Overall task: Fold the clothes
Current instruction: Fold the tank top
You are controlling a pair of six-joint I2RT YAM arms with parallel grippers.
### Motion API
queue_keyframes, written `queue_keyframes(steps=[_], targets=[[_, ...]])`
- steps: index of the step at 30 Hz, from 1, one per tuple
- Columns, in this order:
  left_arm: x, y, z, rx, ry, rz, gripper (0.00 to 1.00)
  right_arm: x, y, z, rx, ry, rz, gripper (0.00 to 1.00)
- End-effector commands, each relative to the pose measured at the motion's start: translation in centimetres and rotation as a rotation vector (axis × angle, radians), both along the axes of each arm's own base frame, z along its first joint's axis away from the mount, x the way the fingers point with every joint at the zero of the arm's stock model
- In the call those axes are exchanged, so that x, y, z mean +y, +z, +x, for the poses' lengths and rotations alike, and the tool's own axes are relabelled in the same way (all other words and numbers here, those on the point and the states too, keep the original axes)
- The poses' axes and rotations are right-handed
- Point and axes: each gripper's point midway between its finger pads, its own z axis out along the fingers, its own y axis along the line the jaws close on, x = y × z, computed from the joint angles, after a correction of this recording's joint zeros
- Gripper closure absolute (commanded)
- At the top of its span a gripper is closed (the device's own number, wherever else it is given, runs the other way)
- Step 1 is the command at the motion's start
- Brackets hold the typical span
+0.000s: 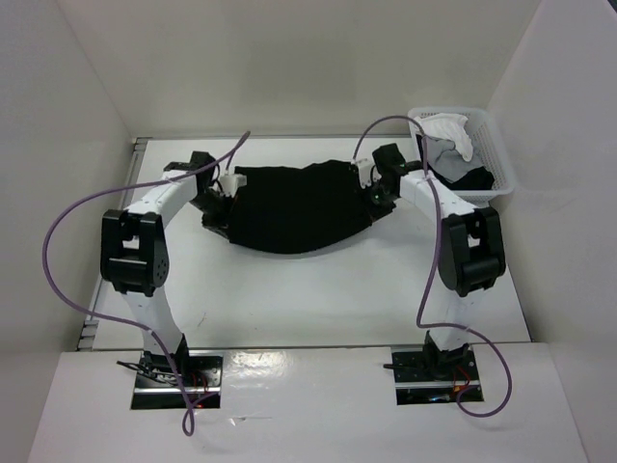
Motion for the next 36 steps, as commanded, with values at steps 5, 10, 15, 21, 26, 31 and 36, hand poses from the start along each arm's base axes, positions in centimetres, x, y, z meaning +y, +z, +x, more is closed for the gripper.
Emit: queue_keyframes(steps=[5,10,15,21,26,31,36], targets=[[0.0,9.8,2.8,-0.31,-0.028,-0.027,1.0,-0.2,11.2,3.0,-0.308,-0.007,-0.023,1.0],[0.1,14.1,3.3,-0.445,-0.025,-0.027,1.0,-0.5,15.5,3.2,-0.429,-0.018,-0.041,1.0],[0.9,18.8,2.9,-0.595,-0.005,-0.008,1.0,-0.9,20.3,2.5,-0.544,-0.029,-0.039,1.0],[2.1,24.8,0.5,-0.82,0.029,0.035,1.0,-2.2,25.0,0.7,-0.663,-0.032,-0.046,1.0],[3.4,27.0,-1.9,-0.921,0.067,0.061,1.0,-2.0,26.8,-2.8,-0.668,0.059,-0.011,1.0],[3.4,28.2,-5.9,-1.001,0.023,0.034,1.0,-0.9,27.1,-7.3,-0.615,0.238,0.059,1.0],[3.3,28.5,-10.2,-1.06,-0.04,-0.002,1.0,0.0,27.4,-12.9,-0.522,0.418,0.161,1.0]])
